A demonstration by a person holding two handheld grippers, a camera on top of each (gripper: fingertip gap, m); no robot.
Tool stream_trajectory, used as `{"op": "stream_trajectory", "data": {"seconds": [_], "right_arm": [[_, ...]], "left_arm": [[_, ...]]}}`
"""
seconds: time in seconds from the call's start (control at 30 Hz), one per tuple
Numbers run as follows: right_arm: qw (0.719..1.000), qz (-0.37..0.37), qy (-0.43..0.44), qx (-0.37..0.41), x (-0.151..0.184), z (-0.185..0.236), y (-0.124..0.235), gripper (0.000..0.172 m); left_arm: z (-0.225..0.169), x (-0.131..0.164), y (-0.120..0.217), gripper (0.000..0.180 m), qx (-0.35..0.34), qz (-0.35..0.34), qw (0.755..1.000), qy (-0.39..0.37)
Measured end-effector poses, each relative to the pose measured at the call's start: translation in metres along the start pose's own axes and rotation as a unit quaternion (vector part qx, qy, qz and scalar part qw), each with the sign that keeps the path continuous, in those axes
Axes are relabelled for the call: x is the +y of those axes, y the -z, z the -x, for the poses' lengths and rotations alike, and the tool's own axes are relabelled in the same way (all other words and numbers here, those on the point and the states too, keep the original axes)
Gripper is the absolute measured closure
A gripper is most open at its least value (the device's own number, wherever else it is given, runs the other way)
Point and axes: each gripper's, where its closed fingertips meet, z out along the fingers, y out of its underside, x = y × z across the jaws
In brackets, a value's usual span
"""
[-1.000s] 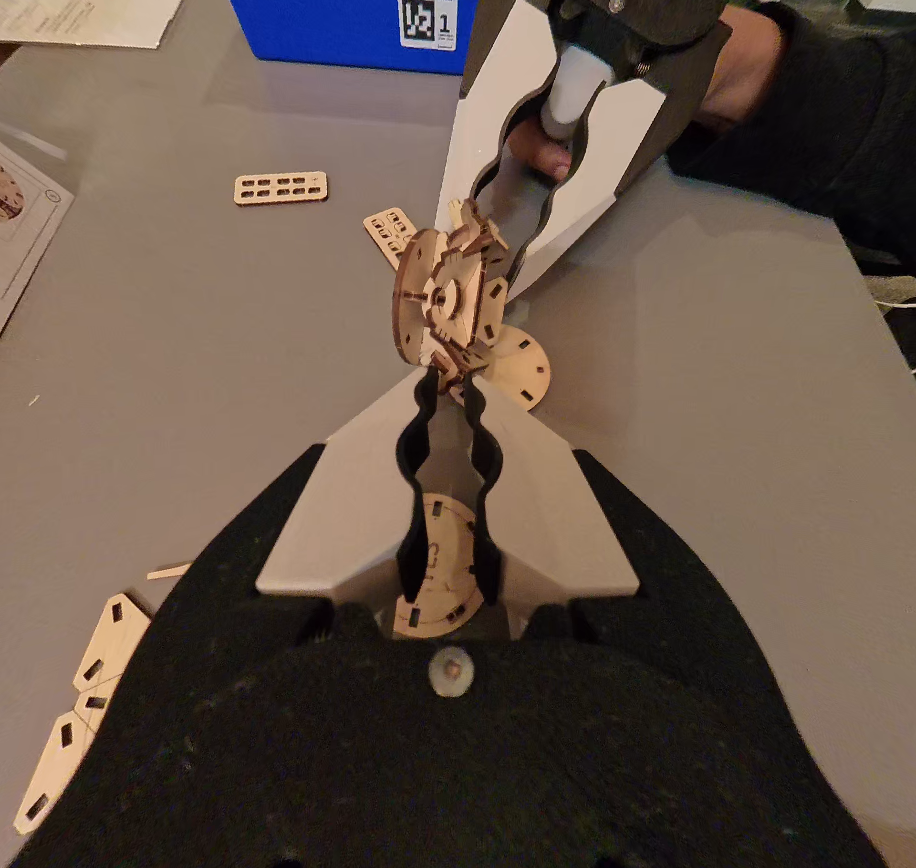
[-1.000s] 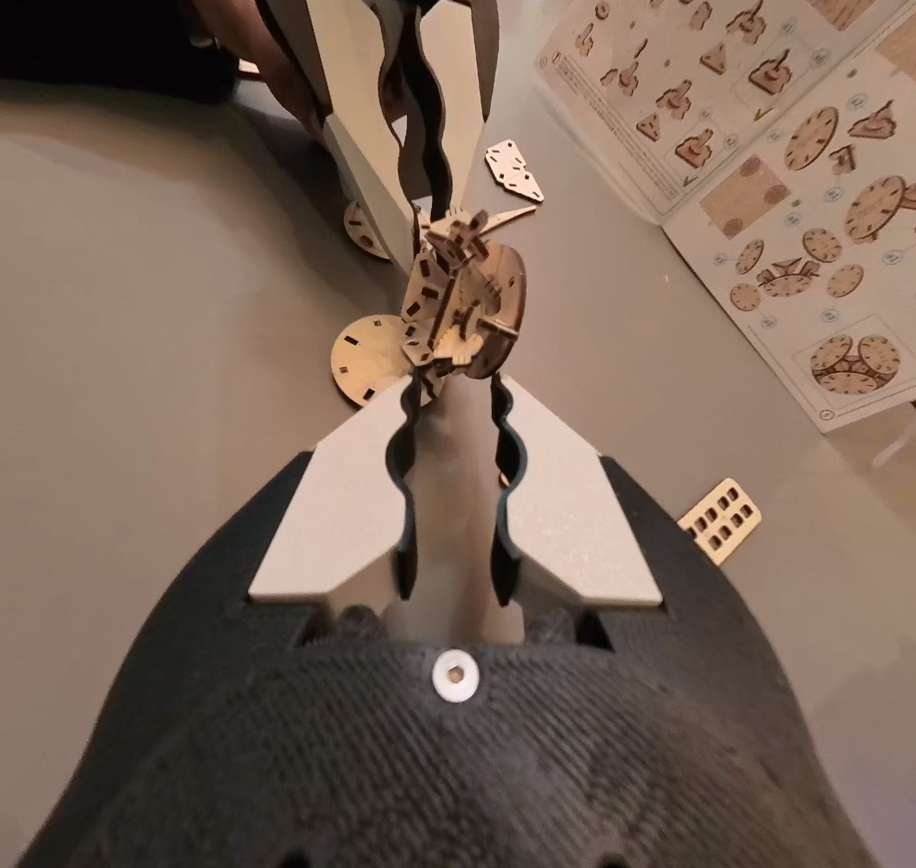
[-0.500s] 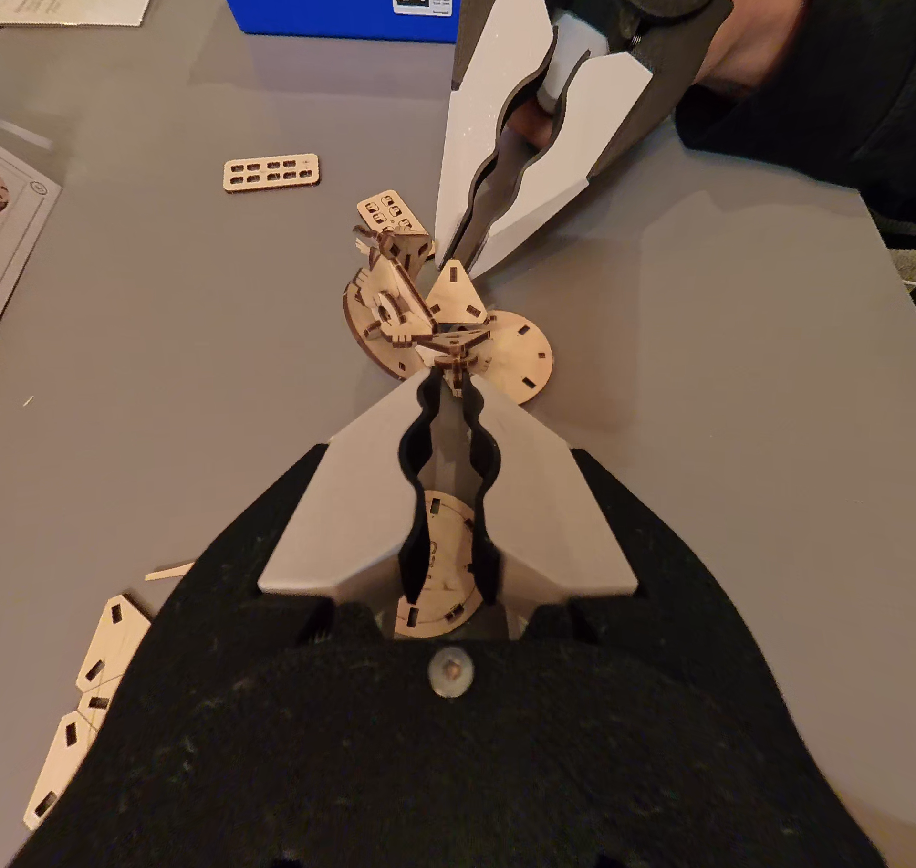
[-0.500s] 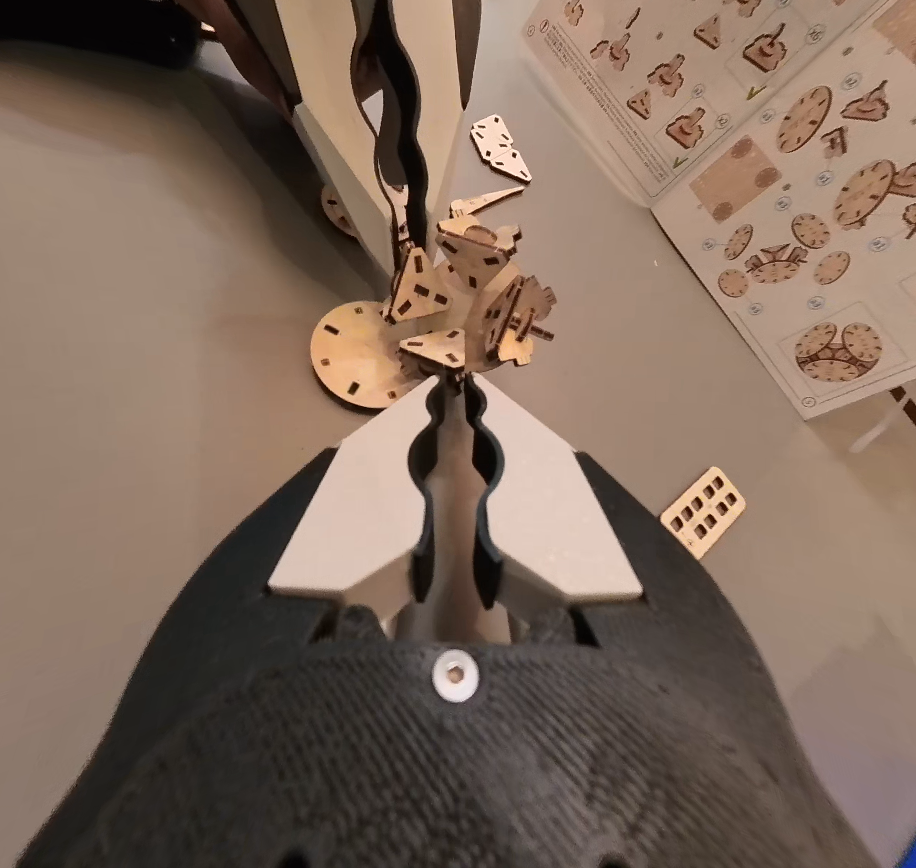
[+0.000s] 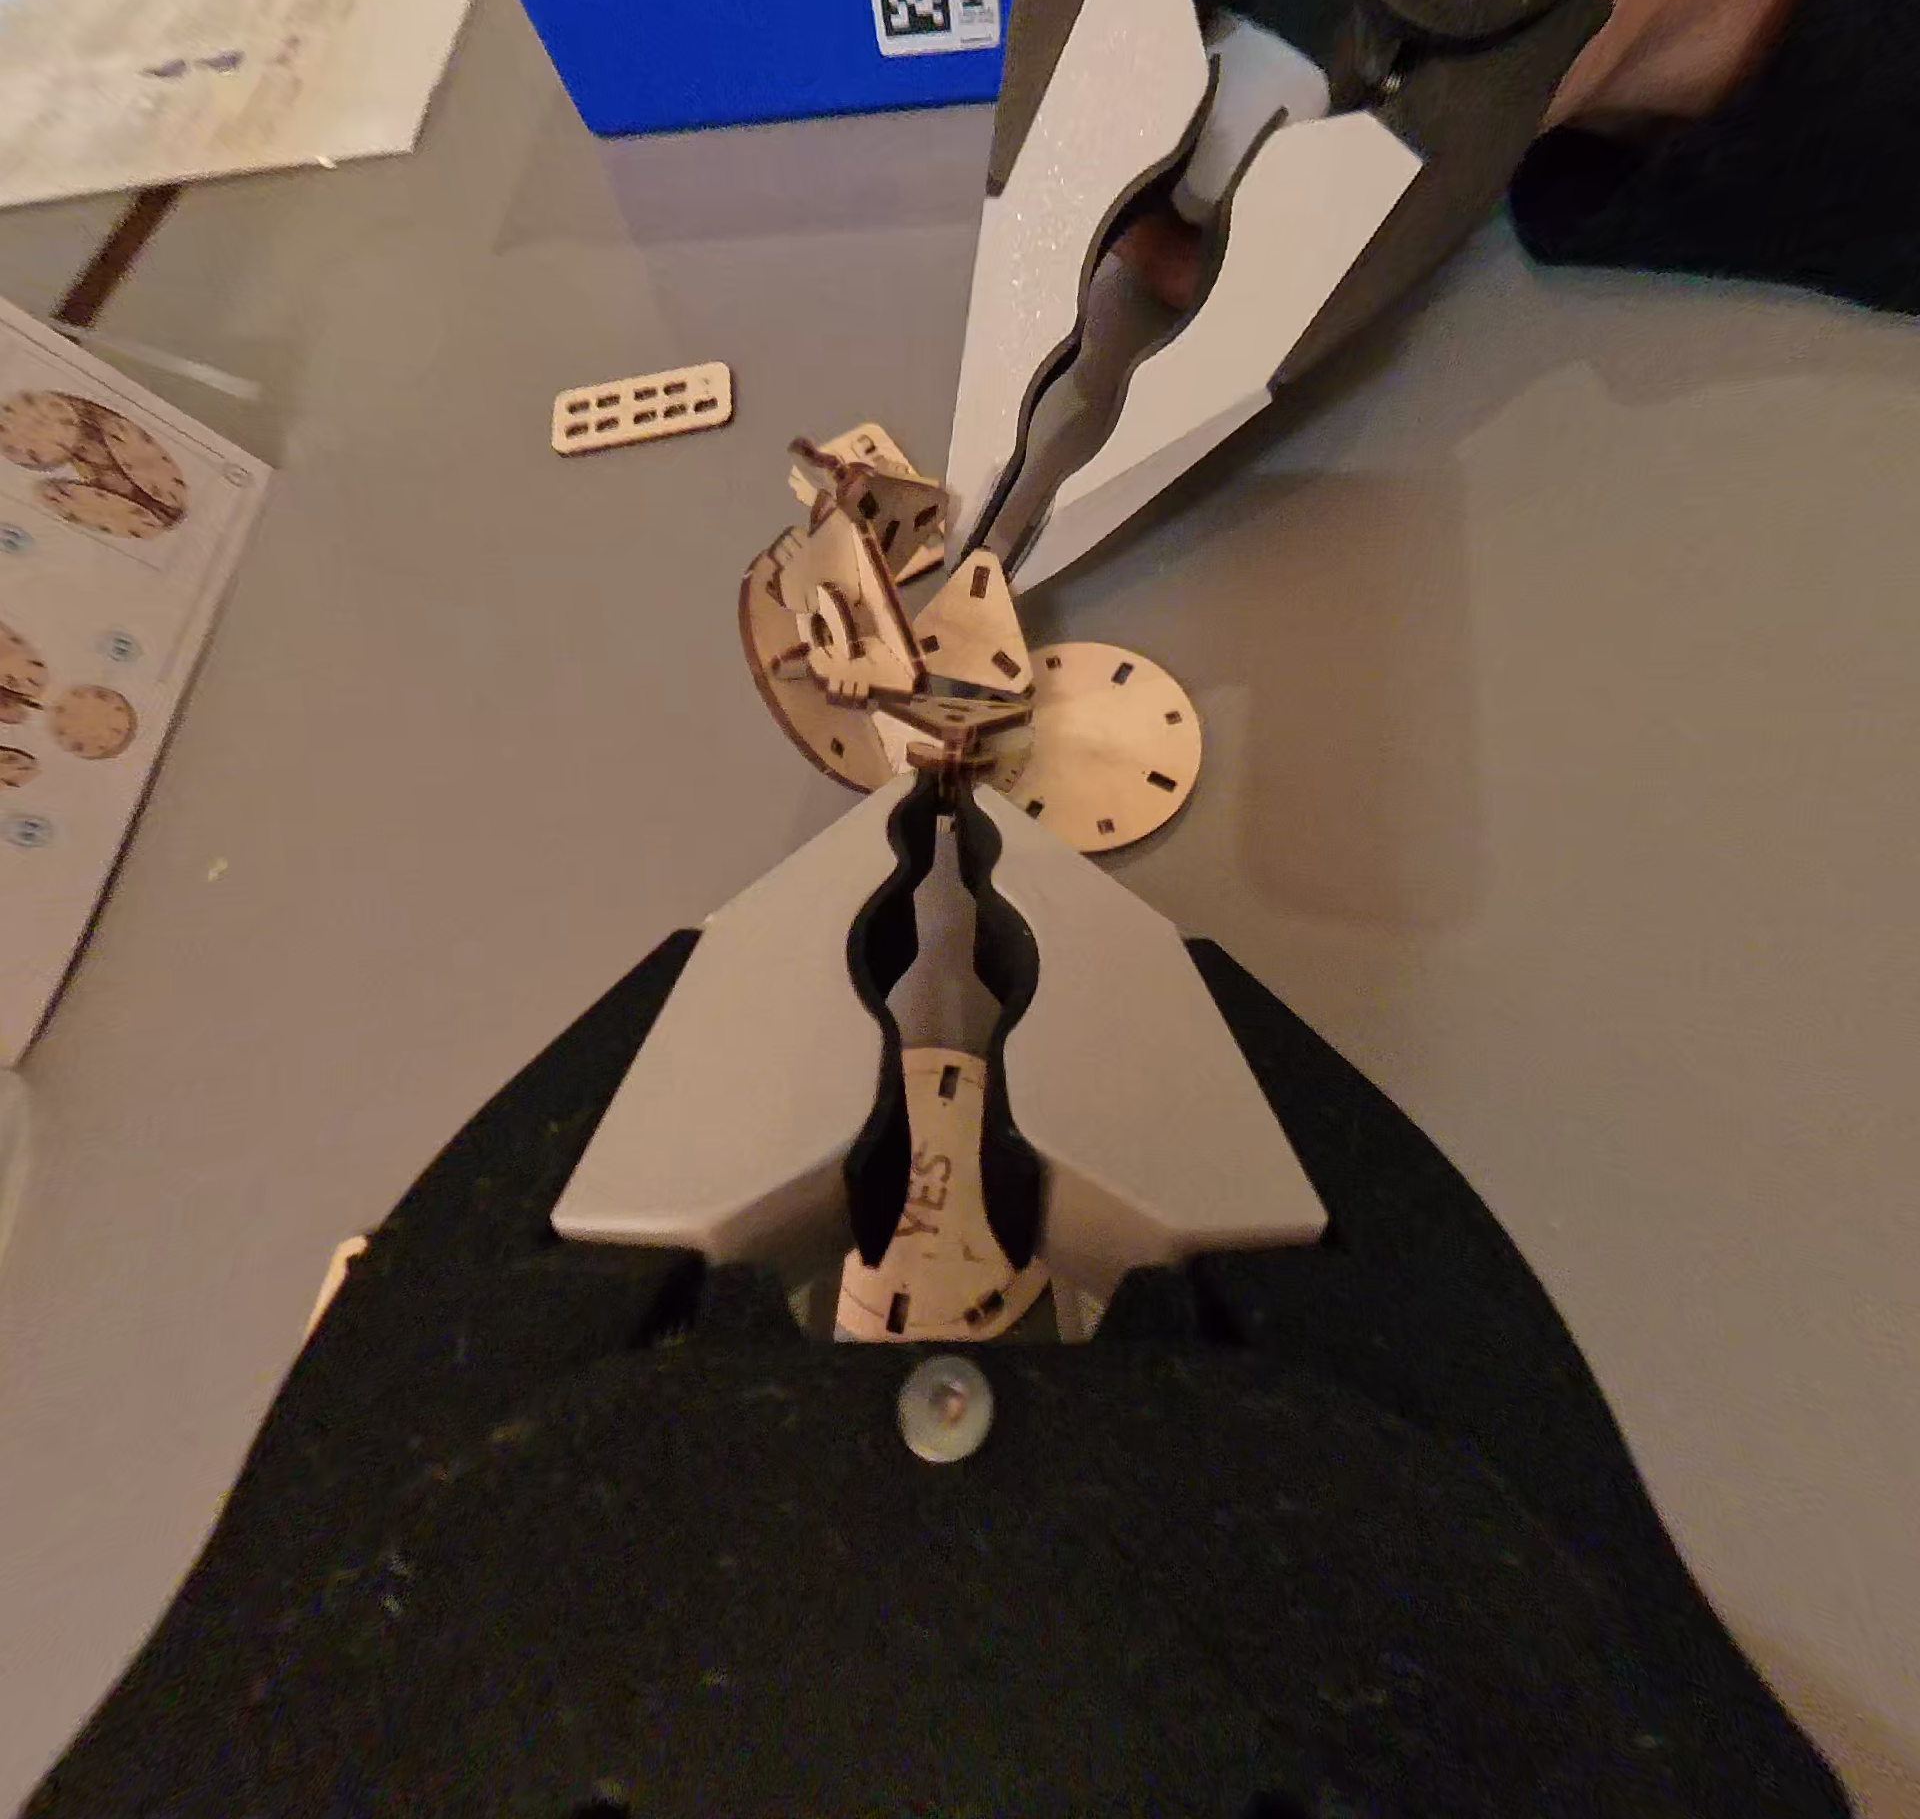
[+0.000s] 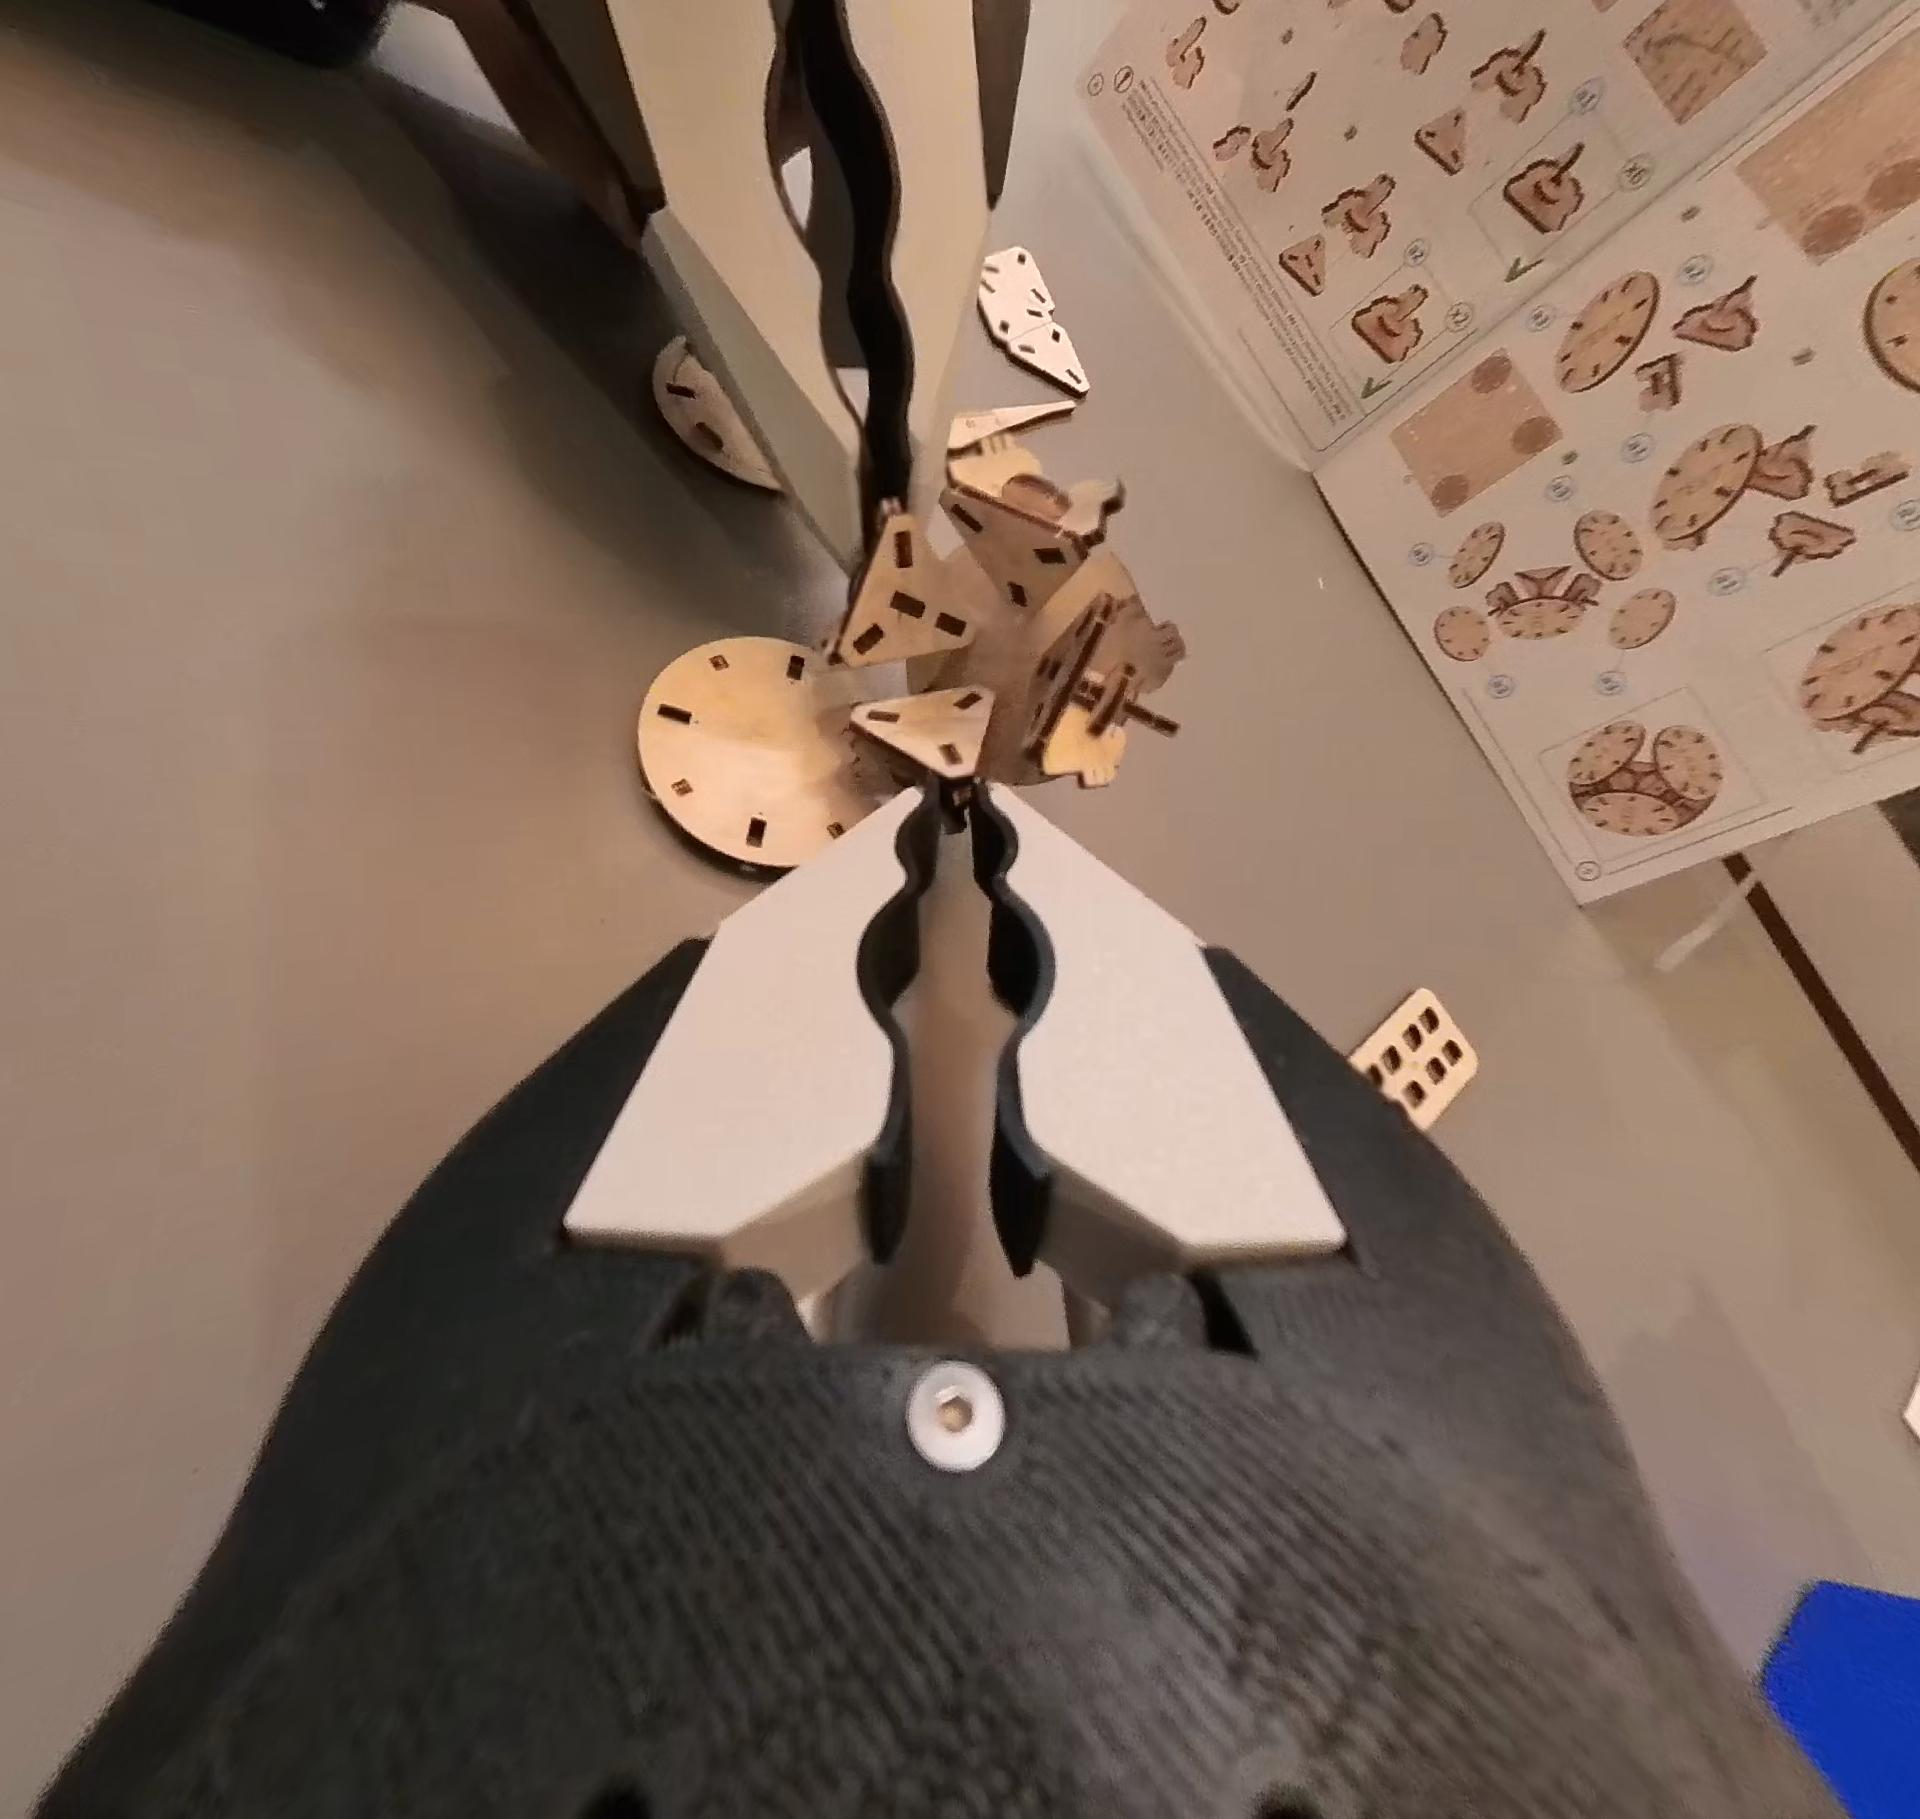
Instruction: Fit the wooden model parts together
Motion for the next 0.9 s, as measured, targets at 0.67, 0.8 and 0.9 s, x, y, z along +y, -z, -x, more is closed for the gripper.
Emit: {"op": "stream_trajectory", "data": {"seconds": [0.67,0.8,0.9], "right_arm": [[0.966,-0.216,-0.14,-0.006,-0.052,-0.025,0.06,0.141],[0.933,-0.247,-0.259,-0.037,-0.048,-0.04,0.066,0.151],[0.9,-0.266,-0.334,-0.089,-0.05,-0.04,0.066,0.152]], "left_arm": [[-0.003,-0.063,0.044,0.18,-0.019,-0.174,0.984,-0.012],[-0.01,-0.07,0.049,0.18,0.009,-0.197,0.98,-0.003],[-0.014,-0.069,0.045,0.18,0.015,-0.188,0.982,-0.011]]}}
